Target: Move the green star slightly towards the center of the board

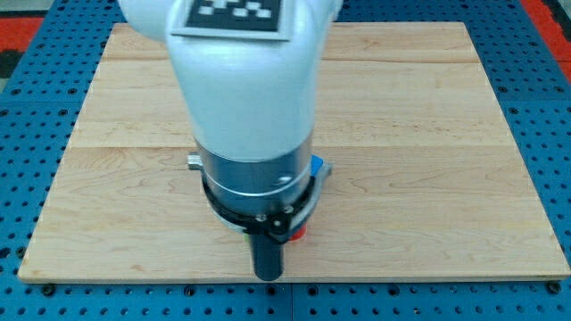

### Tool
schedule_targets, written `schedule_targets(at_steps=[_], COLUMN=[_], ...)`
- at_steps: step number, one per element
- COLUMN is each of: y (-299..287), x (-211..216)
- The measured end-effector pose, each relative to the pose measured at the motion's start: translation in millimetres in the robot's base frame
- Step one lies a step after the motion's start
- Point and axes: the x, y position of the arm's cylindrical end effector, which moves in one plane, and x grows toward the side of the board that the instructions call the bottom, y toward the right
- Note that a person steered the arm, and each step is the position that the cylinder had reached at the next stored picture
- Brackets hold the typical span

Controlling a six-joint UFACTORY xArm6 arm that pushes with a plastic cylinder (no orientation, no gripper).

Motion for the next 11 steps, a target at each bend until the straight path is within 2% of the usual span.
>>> schedule_targets(at_steps=[2,3,5,7,9,10,11], y=[-3.9,18.8,-46.8,-32.5,-24.2,-24.2,8.2], x=[-22.7,-26.4,-46.8,-108.9,-138.0,-176.8,-205.2])
